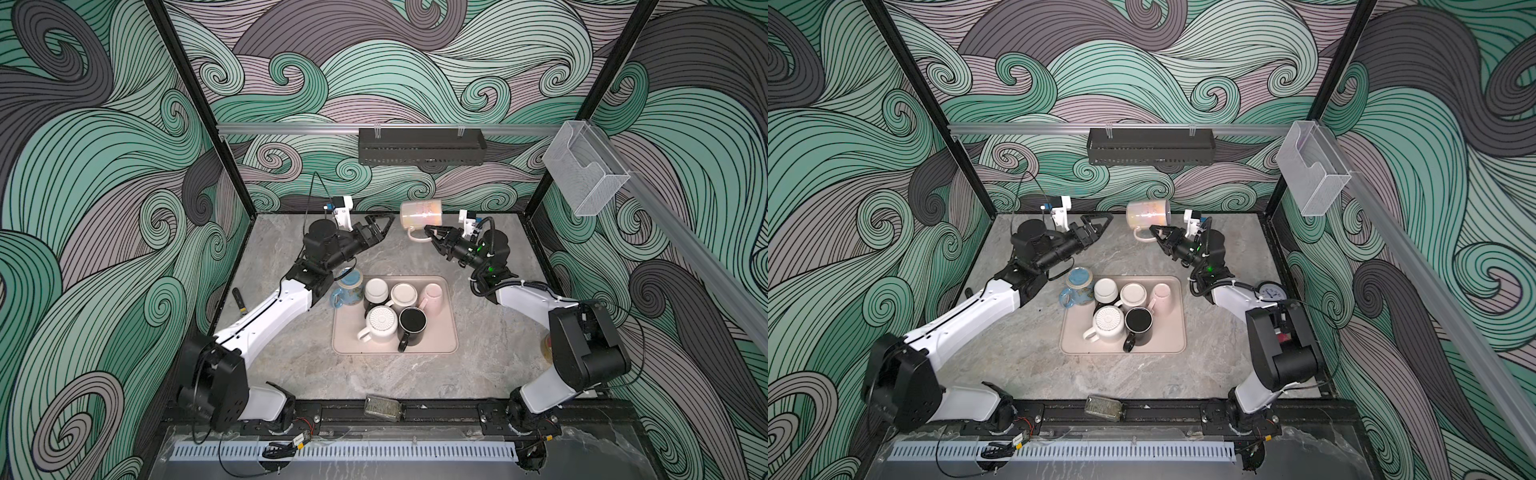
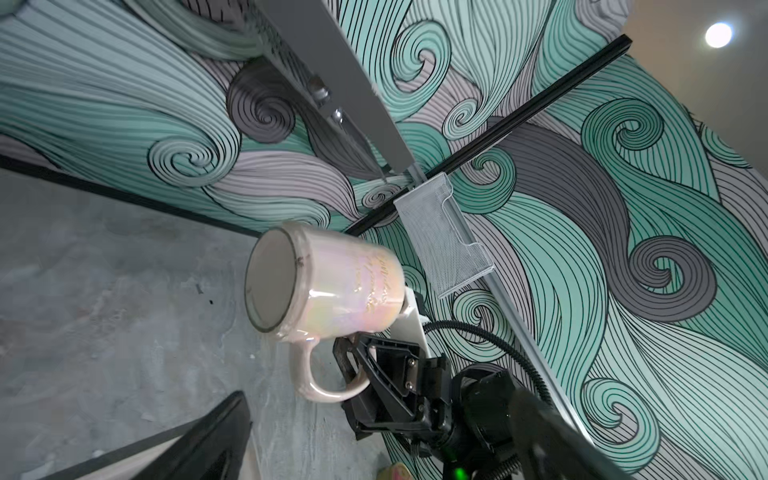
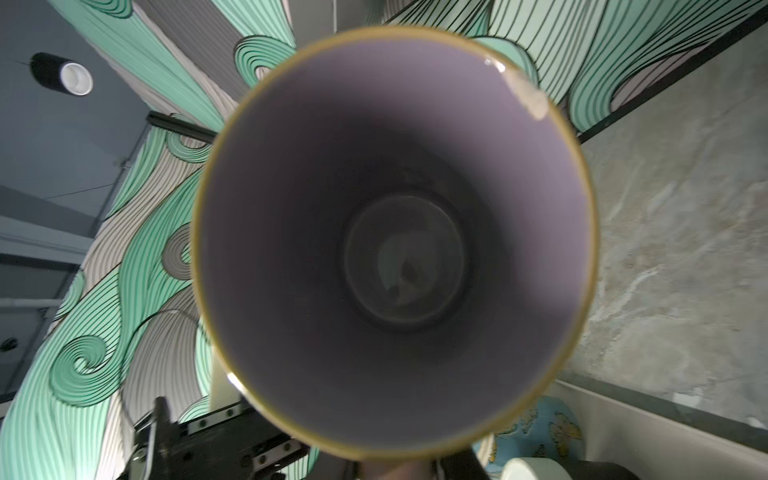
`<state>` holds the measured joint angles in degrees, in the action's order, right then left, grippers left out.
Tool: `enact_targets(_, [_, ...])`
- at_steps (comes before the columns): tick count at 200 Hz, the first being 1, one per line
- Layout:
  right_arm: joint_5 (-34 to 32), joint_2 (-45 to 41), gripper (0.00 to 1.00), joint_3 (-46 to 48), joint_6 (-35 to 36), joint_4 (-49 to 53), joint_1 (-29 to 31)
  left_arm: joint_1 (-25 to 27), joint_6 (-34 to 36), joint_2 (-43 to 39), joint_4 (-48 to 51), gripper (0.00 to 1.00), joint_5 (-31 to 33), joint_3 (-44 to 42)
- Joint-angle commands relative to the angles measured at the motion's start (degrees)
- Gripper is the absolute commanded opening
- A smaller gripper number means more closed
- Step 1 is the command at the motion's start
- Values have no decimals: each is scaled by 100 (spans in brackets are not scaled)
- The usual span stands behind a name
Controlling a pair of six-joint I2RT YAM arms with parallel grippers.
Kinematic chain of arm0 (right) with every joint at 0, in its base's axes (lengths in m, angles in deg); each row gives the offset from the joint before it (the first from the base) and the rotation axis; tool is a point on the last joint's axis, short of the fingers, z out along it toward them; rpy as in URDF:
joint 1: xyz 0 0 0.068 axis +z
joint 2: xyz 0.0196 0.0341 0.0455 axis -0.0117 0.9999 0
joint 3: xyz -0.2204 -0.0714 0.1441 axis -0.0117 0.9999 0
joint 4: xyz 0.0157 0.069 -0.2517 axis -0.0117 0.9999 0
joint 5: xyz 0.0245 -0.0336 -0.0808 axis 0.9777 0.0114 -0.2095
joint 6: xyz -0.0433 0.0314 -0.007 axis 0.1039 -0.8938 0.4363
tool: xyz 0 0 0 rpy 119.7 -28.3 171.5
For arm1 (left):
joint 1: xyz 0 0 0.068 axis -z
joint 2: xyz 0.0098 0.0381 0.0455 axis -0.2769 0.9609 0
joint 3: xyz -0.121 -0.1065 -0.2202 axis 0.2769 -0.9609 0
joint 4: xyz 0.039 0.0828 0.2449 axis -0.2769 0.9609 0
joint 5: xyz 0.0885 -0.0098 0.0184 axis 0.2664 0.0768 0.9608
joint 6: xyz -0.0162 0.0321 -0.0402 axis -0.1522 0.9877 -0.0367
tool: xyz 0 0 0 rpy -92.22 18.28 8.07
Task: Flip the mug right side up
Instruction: 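Open the left gripper and pull it back while the right carries the mug away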
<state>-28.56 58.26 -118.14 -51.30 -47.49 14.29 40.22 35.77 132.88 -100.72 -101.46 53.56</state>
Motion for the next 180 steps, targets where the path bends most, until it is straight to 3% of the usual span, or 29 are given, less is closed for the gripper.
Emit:
enact_targets(1, [-66, -513, 0, -424, 862, 780, -264, -570, 286, -334, 782, 98, 57, -233])
enact_targets(32, [-728, -770, 0, -865, 2289, 3166, -506, -1271, 923, -863, 1868, 99, -582, -496])
enact_targets(50, [-1288, -854, 0, -1205, 3110, 4445, -594, -1311, 1291, -1321, 1949, 99, -154, -1028])
enact_targets(80, [-2523, -862, 0, -1668, 4355, 5830, -619, -1315, 1879, -1857, 3524, 99, 591, -1068])
enact_targets(128, [-3848, -495, 0, -2095, 5530, 6562, -617, -1323, 2325, -2505, 4673, 99, 1394, -1176])
enact_targets(180, [-4271, 94, 0, -2129, 6147, 6422, -617, -1329, 2189, -2438, 4279, 98, 856, -1368])
